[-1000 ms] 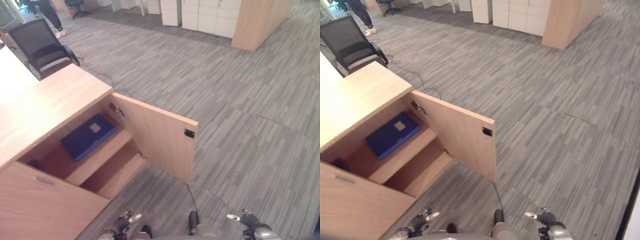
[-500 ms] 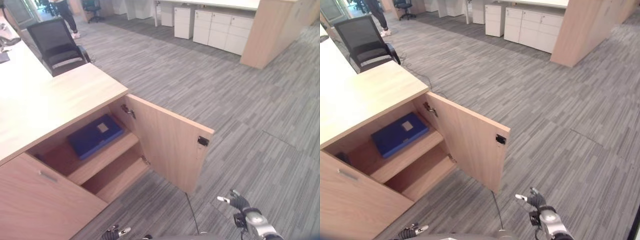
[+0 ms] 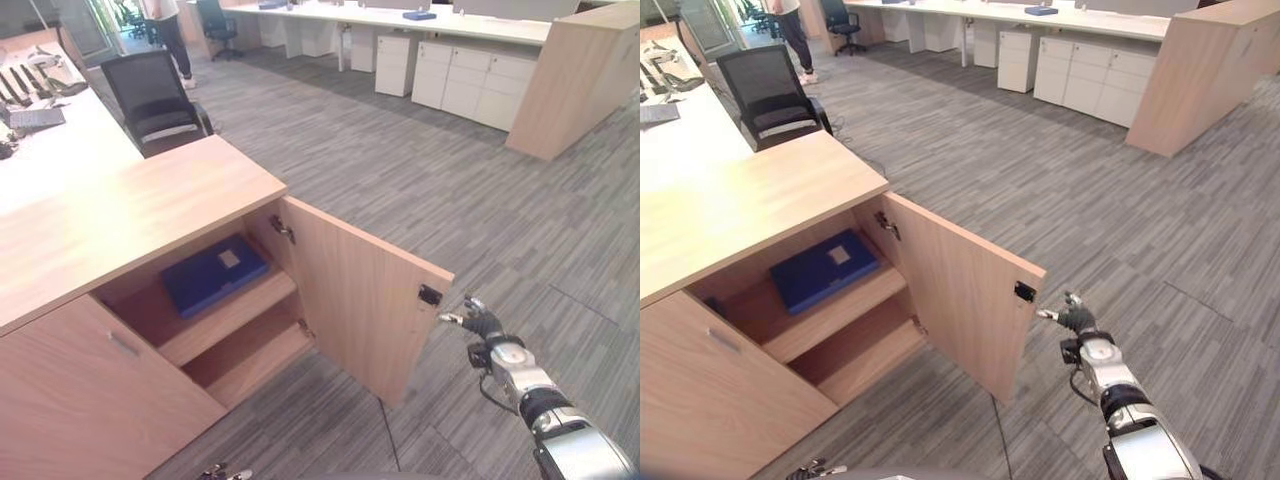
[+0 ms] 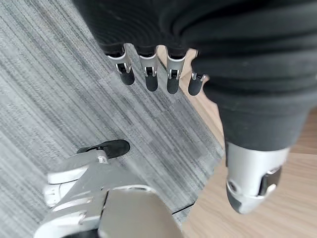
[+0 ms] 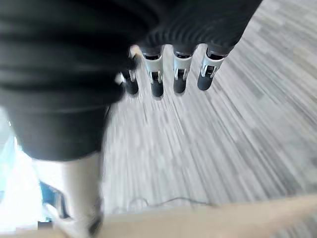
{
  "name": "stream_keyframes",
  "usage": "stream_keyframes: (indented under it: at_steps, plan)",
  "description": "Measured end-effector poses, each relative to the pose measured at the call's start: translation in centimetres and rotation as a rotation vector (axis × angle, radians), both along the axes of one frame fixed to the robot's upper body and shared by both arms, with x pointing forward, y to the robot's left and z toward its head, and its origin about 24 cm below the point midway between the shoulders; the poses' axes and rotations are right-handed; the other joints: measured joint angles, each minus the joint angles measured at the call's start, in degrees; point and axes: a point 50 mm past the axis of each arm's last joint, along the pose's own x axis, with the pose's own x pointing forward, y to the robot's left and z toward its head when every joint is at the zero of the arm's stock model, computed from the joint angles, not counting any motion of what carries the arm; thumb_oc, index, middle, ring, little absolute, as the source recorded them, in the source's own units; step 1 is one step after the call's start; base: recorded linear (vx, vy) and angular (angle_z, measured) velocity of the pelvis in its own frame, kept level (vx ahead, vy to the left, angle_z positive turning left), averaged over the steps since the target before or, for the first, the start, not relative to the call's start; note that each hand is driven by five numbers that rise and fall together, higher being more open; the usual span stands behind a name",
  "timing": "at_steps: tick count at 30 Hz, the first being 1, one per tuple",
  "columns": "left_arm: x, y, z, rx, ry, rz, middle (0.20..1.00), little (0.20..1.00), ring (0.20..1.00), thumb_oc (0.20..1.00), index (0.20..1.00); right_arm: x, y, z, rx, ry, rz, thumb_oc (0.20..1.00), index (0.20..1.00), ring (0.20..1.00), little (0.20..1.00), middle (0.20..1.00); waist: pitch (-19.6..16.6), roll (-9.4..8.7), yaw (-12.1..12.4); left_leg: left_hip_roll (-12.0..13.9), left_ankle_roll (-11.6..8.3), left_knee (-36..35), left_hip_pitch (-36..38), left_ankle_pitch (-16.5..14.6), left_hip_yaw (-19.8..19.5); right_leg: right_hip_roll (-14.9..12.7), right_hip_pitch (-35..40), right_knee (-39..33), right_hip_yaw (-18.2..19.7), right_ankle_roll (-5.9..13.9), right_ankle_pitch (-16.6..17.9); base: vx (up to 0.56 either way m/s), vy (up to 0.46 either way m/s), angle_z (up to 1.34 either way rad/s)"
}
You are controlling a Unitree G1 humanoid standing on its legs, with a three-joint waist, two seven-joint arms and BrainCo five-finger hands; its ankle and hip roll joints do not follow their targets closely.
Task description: Put the empty folder in the office cabinet
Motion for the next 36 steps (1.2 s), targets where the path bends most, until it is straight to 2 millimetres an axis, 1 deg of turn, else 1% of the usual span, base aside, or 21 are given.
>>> stream_keyframes:
  at_steps: [2,8,13,15,17,21,23,26,27,29,31,33,34,35,36]
  plan:
    - [0.3,-0.2,0.0,-0.005,-0.009,-0.005,1.0,1.0,1.0,1.0,1.0,-0.1,0.2,-0.3,-0.01,0.014,0.013,1.0,1.0,1.0,1.0,1.0,0.2,-0.41,-0.1,0.0,-0.04,-0.1,0.0,0.0,0.0,0.1,0.0,0.0,0.0,0.0,0.0,-0.01,0.016,-0.02]
    - [0.6,-0.6,0.0,0.003,-0.013,-0.029,1.0,1.0,1.0,1.0,1.0,-0.1,0.8,-0.6,-0.009,0.025,0.014,1.0,1.0,1.0,1.0,1.0,0.3,-0.5,-0.2,0.0,-0.02,-0.9,0.1,0.2,0.3,0.1,-0.2,-0.3,0.5,0.01,0.0,0.0,0.012,-0.03]
    - [0.7,-1.0,-0.1,0.006,-0.021,-0.024,1.0,1.0,1.0,1.0,1.0,0.0,2.1,-1.1,0.015,0.032,0.028,1.0,1.0,1.0,1.0,1.0,0.3,-0.57,-0.5,0.2,-0.17,-0.9,0.1,0.3,0.4,0.4,-0.2,-0.3,0.6,-0.01,0.0,0.0,0.0,0.0]
    - [0.7,-1.0,-0.1,0.013,-0.021,-0.021,1.0,1.0,1.0,1.0,1.0,0.0,2.8,-1.1,0.008,0.03,0.067,1.0,1.0,1.0,1.0,1.0,0.3,-0.67,-1.1,0.5,-0.37,-0.9,0.1,0.5,0.4,0.6,-0.3,-0.3,0.7,-0.01,0.0,0.0,0.0,0.0]
    - [0.8,-1.0,-0.1,0.017,-0.023,-0.019,1.0,1.0,1.0,1.0,1.0,0.0,3.2,-1.2,0.011,0.035,0.087,1.0,1.0,1.0,1.0,1.0,0.3,-0.66,-1.0,0.7,-0.58,-0.9,0.1,0.6,0.4,0.8,-0.3,-0.3,0.7,0.0,0.0,0.0,0.0,0.0]
    - [0.8,-1.7,-0.3,0.006,-0.023,-0.013,1.0,1.0,1.0,1.0,1.0,-0.6,4.4,-1.5,0.031,0.029,0.15,1.0,1.0,1.0,1.0,1.0,0.3,-0.37,-1.2,1.1,-0.86,-1.0,-0.1,0.9,0.2,1.1,-0.5,-0.3,0.6,0.1,-0.1,0.0,-0.003,0.01]
    - [0.7,-2.1,-0.3,-0.002,-0.022,-0.01,1.0,1.0,1.0,1.0,1.0,-1.7,5.1,-1.6,0.054,0.013,0.187,1.0,1.0,1.0,1.0,1.0,0.2,-0.39,-1.3,1.1,-0.96,-1.4,-0.3,1.0,0.0,1.1,-0.6,-0.4,0.3,0.03,-0.2,0.01,-0.015,0.05]
    - [0.6,-2.2,-0.4,-0.005,-0.018,-0.008,1.0,1.0,1.0,1.0,1.0,-2.1,6.1,-2.2,0.064,0.043,0.254,1.0,1.0,1.0,1.0,1.0,0.2,-0.27,-1.5,1.1,-0.89,-1.4,-0.6,1.1,-0.2,1.2,-0.7,-0.4,0.2,-0.07,-0.1,0.0,-0.007,0.05]
    - [0.7,-2.2,-0.4,0.0,-0.021,-0.006,1.0,1.0,1.0,1.0,1.0,-3.0,7.2,-2.0,0.073,0.023,0.335,1.0,1.0,1.0,1.0,1.0,0.2,-0.27,-1.5,1.0,-0.8,-1.4,-0.8,1.3,-0.8,1.1,-0.7,-0.4,-0.4,-0.07,-0.1,0.0,-0.031,0.16]
    - [0.5,-2.2,-0.4,0.001,-0.017,-0.006,1.0,1.0,1.0,1.0,1.0,-3.9,9.3,-2.2,0.095,0.04,0.458,1.0,1.0,1.0,1.0,1.0,0.3,-0.03,-1.3,1.0,-0.87,-1.4,-0.9,1.5,-1.4,1.2,-0.5,-0.4,-1.0,-0.12,-0.2,-0.02,-0.044,0.18]
    - [0.6,-2.2,-0.4,0.012,-0.018,-0.025,1.0,1.0,1.0,1.0,1.0,-5.5,12.0,-2.1,0.153,0.024,0.577,1.0,1.0,1.0,1.0,1.0,0.2,0.54,-0.6,1.0,-0.9,-1.4,-1.5,1.5,-2.3,1.2,-0.6,-0.3,-1.8,-0.2,-0.2,-0.02,-0.035,0.23]
    - [1.0,-2.2,-0.3,0.014,-0.031,-0.034,1.0,1.0,1.0,1.0,1.0,-5.7,14.5,-1.7,0.204,0.004,0.661,1.0,1.0,1.0,1.0,1.0,0.2,0.88,0.4,0.9,-0.9,-1.1,-2.5,2.2,-3.4,1.2,-1.0,-0.3,-2.9,-0.2,-0.2,-0.03,-0.032,0.29]
    - [1.0,-2.2,-0.3,0.014,-0.033,-0.033,1.0,1.0,1.0,1.0,1.0,-5.5,15.0,-1.6,0.217,-0.008,0.668,1.0,1.0,1.0,1.0,1.0,0.2,0.95,1.0,0.9,-0.91,-0.9,-2.6,2.3,-3.7,1.2,-0.9,-0.3,-3.2,-0.2,-0.2,-0.07,-0.051,0.35]
    - [1.2,-2.3,-0.2,0.02,-0.043,-0.032,1.0,1.0,1.0,1.0,1.0,-5.4,16.0,-0.7,0.232,-0.044,0.718,1.0,1.0,1.0,1.0,1.0,0.3,1.02,2.1,0.7,-0.99,-0.9,-3.2,2.6,-4.9,1.2,-0.8,0.0,-4.3,-0.2,-0.3,-0.11,-0.049,0.39]
    - [1.4,-2.3,-0.1,0.023,-0.054,-0.032,1.0,1.0,1.0,1.0,1.0,-5.3,16.5,-0.2,0.233,-0.058,0.754,1.0,1.0,1.0,1.0,1.0,0.4,1.01,2.5,0.7,-1.08,-0.9,-3.7,2.9,-5.8,1.2,-0.8,0.0,-5.1,-0.13,-0.3,-0.18,-0.055,0.64]
